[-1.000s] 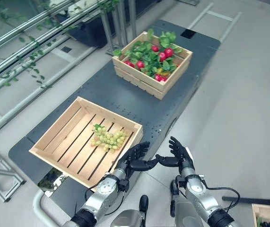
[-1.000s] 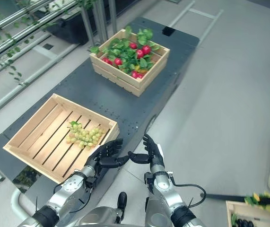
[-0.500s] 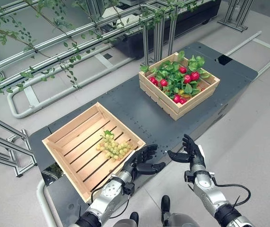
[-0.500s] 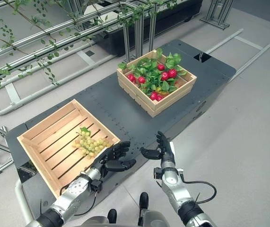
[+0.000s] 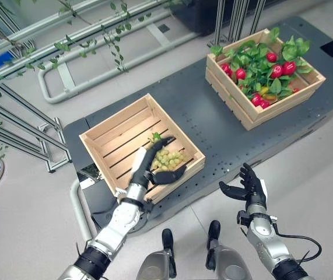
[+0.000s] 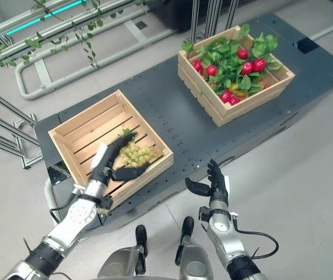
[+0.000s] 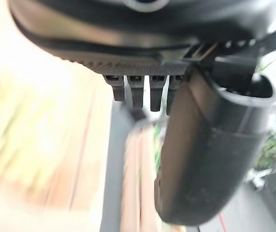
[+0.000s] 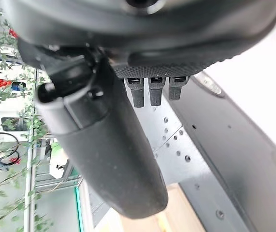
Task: Pick up the fruits from the basket on one side to the basket on the other side
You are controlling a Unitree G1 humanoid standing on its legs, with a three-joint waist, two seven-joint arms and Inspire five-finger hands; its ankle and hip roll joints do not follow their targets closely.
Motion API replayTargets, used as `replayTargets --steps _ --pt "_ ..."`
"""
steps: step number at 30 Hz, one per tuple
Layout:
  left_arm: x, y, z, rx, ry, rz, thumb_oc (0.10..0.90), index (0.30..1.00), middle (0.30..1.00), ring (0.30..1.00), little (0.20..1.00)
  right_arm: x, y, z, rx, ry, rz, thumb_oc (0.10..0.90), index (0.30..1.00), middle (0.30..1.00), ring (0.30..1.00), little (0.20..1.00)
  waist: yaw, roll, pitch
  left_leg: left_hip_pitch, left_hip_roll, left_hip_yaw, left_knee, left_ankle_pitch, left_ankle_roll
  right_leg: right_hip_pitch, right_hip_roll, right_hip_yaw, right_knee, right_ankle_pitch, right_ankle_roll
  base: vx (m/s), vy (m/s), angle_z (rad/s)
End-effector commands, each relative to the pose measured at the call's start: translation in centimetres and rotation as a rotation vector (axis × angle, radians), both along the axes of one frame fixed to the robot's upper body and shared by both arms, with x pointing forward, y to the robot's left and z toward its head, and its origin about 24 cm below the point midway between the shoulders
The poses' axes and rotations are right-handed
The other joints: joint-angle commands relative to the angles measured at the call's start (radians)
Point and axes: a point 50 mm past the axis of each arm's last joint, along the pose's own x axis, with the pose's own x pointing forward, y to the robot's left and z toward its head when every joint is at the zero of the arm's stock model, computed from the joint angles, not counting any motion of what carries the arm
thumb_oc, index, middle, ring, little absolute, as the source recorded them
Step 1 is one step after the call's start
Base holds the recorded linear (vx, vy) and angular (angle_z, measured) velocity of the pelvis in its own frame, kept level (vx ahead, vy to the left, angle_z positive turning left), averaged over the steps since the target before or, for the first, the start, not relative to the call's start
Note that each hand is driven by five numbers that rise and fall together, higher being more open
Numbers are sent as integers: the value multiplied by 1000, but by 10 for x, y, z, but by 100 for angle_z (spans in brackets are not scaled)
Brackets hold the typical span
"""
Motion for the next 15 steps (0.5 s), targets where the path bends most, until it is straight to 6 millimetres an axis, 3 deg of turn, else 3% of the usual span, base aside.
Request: replayTargets --steps 1,10,15 --pt "10 10 53 129 -305 102 800 900 900 900 900 28 10 68 -23 -365 106 800 900 900 900 900 13 -13 6 -15 -8 -44 35 -14 -24 56 1 13 123 -167 -26 -72 171 18" --pt "31 51 90 334 -494 421 800 900 900 900 900 46 17 93 -91 -432 176 800 900 900 900 900 1 -18 79 -79 -17 -33 95 -19 -28 -17 -5 13 199 -194 -30 -52 71 10" --pt "48 60 95 469 -470 495 800 900 900 900 900 57 18 104 -106 -449 196 800 900 900 900 900 -12 -32 113 -116 -14 -13 143 -27 -31 -47 3 25 224 -201 -32 -55 45 -3"
